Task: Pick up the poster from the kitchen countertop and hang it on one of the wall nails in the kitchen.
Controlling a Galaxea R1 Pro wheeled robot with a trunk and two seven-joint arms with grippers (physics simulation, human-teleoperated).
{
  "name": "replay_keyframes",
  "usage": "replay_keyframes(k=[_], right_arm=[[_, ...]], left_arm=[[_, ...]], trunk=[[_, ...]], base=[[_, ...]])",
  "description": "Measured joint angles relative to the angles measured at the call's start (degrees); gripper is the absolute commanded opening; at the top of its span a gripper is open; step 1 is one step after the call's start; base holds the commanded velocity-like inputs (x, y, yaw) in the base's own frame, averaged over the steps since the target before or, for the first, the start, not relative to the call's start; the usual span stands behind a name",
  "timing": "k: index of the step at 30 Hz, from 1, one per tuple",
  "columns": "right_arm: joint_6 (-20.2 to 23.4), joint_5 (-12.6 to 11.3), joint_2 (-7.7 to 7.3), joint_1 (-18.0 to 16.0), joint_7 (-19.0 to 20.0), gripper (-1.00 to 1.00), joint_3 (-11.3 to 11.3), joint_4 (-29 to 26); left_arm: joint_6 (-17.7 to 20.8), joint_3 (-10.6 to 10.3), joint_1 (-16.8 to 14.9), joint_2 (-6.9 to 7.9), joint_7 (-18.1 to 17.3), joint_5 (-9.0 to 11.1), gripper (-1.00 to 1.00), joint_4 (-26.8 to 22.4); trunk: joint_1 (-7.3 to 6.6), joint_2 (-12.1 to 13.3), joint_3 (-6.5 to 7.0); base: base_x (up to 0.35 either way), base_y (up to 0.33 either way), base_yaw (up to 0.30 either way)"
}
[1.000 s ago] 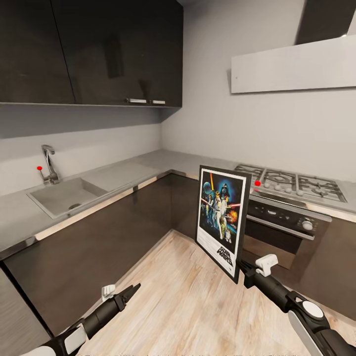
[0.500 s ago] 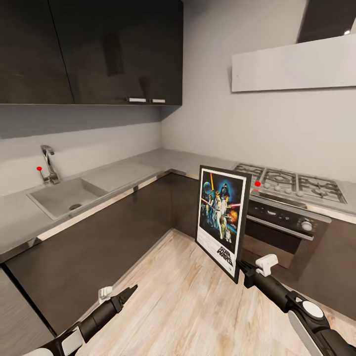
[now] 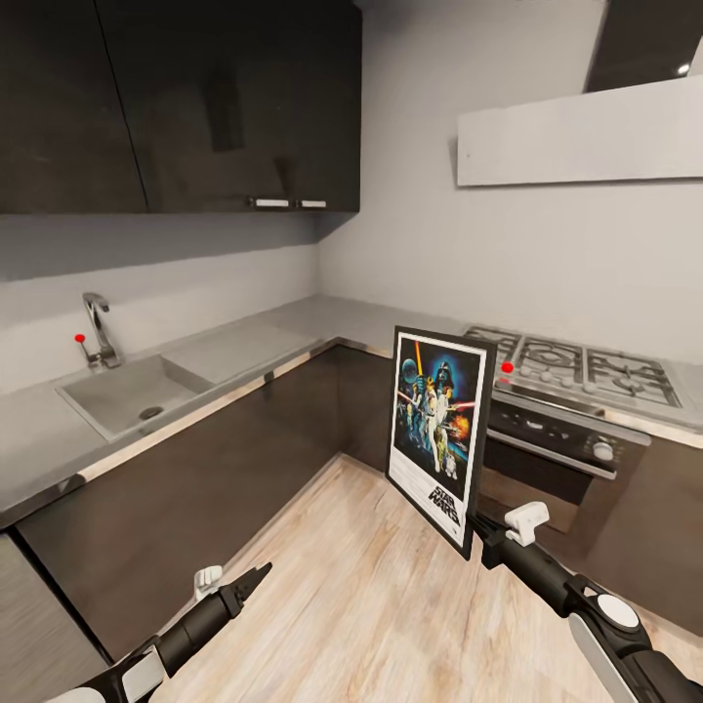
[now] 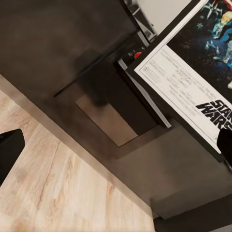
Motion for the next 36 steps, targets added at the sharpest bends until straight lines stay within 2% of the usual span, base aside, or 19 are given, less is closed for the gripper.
replay_keyframes(k=[36], right_arm=[[-0.40,0.07,0.09,0.00,-0.18,-1.00,-0.01,0.06]], left_arm=[[0.00,-0.01,0.00,0.00,0.07,-0.01,1.00,0.00]], trunk=[[-7.91,14.45,6.47]], base=[[0.000,0.000,0.000]])
